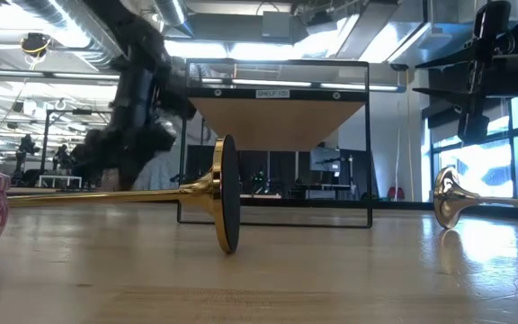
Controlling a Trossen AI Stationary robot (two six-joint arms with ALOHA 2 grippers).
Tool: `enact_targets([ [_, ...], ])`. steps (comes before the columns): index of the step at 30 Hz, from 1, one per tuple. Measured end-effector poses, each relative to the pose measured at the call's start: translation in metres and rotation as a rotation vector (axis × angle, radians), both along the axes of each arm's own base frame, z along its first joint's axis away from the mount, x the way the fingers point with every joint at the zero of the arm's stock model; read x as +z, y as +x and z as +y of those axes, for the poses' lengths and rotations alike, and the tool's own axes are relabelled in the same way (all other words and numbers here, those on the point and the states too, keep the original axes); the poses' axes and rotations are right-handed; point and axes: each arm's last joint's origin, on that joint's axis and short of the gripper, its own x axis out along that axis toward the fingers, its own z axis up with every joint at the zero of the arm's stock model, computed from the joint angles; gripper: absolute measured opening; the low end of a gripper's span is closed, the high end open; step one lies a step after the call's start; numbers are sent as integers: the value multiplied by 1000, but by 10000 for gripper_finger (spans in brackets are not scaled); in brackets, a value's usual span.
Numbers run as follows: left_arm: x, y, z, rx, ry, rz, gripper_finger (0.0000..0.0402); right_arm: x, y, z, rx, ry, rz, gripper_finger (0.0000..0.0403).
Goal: Pick & Place candle stick holders
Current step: Put the violet scented candle on the shelf
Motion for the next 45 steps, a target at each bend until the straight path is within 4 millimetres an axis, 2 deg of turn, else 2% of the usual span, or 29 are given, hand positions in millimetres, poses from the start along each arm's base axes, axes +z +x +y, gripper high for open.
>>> enact_targets([
  [3, 23, 0, 0, -11, 7, -17, 295, 0, 0, 0, 0, 0, -2, 158],
  [8, 73, 6, 1, -45, 41, -140, 295, 1, 0, 0, 0, 0, -16, 158],
  [15, 143, 29, -2, -128, 102, -377, 294, 2, 0, 0, 0, 0, -22, 158],
  [18, 164, 42, -2, -154, 123, -447, 294, 2, 0, 0, 0, 0, -21, 158],
  [22, 181, 66, -1, -204, 127, -512, 294, 2, 0, 0, -1, 0, -21, 158],
  [29, 190, 119, 4, -414, 108, -435, 294, 2, 0, 0, -1, -4, -19, 158],
  [35, 177, 158, 8, -670, 74, -335, 294, 2, 0, 0, -6, -22, -12, 158],
  [41, 157, 169, 12, -744, 62, -255, 294, 2, 0, 0, -9, -44, -3, 158],
  [45, 155, 172, 15, -775, 145, -214, 294, 2, 0, 0, -11, -59, 3, 158],
])
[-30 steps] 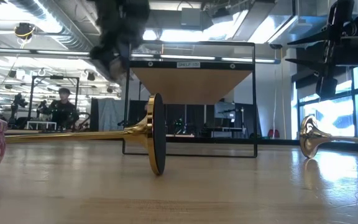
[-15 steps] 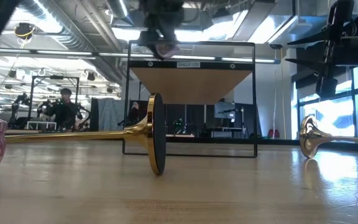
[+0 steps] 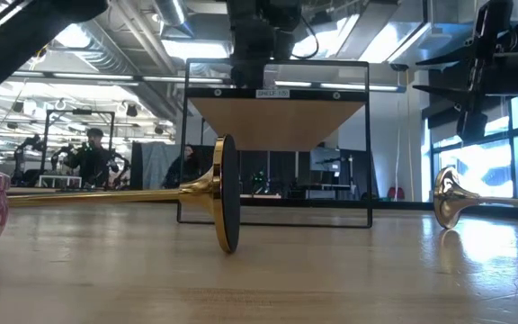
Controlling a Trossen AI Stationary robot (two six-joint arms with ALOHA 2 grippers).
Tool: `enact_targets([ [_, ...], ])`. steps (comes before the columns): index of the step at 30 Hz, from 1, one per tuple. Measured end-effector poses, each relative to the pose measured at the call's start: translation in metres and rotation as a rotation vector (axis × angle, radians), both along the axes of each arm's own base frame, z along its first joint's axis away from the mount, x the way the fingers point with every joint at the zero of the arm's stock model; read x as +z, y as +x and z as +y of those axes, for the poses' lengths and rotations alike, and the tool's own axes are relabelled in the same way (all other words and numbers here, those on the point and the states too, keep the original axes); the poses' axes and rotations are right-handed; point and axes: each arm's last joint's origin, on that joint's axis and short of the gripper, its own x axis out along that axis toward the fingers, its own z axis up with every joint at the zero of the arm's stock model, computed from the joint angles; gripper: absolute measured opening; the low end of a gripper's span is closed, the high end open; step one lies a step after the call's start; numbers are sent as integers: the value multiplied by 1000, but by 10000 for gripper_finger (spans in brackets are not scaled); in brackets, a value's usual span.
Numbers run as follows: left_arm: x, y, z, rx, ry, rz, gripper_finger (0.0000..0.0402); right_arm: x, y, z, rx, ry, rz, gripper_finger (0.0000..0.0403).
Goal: Pick & Place candle stick holders
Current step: Put the violet scented candle on the shelf
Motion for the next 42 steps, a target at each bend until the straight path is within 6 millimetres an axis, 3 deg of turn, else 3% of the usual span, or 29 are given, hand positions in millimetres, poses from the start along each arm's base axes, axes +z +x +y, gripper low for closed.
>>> enact_targets([
  [13, 3, 10, 3, -15, -13, -115, 294, -1, 0, 0, -3, -22, 19, 158],
  [19, -15, 17, 5, -26, -45, -62, 294, -2, 0, 0, -2, -22, 32, 158],
  [34, -16, 14, 8, -26, -38, -41, 294, -2, 0, 0, -1, -18, 32, 158],
  [42, -27, 20, 3, -49, -46, -1, 294, -2, 0, 0, -1, -18, 32, 158],
])
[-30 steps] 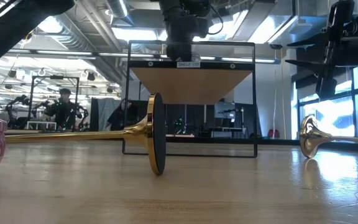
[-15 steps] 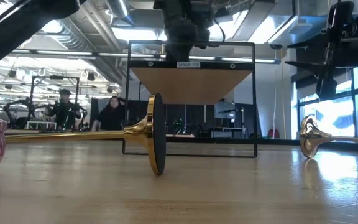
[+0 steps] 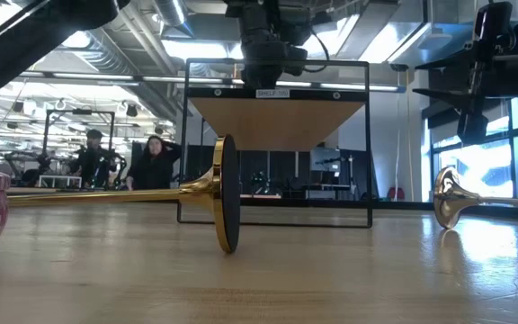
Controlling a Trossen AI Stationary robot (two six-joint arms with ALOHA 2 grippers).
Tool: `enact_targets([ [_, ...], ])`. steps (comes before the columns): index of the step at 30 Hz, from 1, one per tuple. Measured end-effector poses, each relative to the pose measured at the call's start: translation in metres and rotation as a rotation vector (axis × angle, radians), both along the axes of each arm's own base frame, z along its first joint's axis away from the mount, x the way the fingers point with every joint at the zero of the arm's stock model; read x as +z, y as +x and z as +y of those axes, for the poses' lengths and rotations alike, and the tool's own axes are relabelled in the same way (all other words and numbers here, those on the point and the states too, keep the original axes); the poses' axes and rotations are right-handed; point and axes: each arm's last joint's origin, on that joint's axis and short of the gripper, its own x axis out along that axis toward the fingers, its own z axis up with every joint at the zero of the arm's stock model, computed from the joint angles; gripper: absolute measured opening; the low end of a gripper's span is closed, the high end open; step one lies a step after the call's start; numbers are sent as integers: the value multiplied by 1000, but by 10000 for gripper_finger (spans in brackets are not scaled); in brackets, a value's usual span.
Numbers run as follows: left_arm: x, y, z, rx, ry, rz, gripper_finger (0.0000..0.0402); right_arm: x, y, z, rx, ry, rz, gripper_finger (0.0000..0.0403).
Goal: Pick & Place candle stick holders
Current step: Put the violet scented candle on the shelf
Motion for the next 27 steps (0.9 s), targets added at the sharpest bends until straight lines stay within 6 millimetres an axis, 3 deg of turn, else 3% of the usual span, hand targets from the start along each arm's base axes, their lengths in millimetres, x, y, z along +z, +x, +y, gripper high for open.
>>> enact_targets([
  [27, -1, 0, -6, -8, 73, 45, 317, 0, 0, 0, 0, -1, 1, 158],
])
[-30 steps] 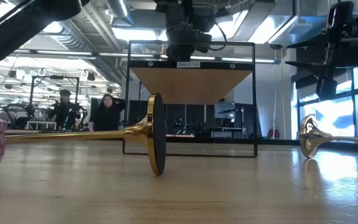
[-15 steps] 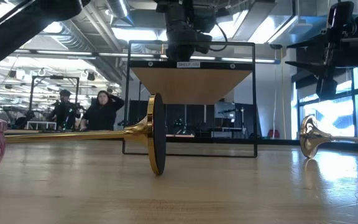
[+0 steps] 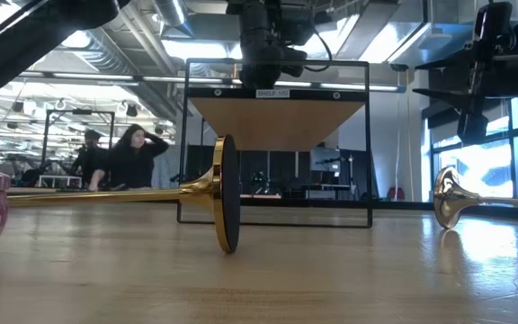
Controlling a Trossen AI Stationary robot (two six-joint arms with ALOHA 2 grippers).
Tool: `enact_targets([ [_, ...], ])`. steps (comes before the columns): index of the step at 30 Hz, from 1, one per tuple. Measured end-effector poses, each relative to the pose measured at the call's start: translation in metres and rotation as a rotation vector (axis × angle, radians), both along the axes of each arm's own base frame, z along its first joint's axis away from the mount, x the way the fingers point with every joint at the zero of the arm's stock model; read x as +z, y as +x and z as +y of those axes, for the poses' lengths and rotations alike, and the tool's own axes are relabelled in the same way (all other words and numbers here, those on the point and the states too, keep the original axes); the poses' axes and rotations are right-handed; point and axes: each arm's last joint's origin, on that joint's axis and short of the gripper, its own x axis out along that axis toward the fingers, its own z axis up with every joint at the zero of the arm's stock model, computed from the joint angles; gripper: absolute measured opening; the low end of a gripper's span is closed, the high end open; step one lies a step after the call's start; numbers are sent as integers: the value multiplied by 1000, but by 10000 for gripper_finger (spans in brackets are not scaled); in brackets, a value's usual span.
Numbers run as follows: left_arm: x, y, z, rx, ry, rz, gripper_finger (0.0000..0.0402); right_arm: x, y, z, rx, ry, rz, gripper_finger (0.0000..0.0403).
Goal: Pick & Place candle stick holders
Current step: Put the violet scented candle on the shelf
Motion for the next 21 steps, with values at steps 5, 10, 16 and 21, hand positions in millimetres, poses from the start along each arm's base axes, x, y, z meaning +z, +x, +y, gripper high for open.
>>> enact_targets([
  [5, 0, 0, 0, 12, -3, 3, 317, 0, 0, 0, 0, 0, 0, 158],
  [10, 0, 0, 0, 24, -4, 2, 318, 0, 0, 0, 0, 0, 0, 158],
  [16, 0, 0, 0, 33, -3, 2, 318, 0, 0, 0, 0, 0, 0, 158],
  [21, 0, -1, 0, 35, 8, 5, 318, 0, 0, 0, 0, 0, 0, 158],
])
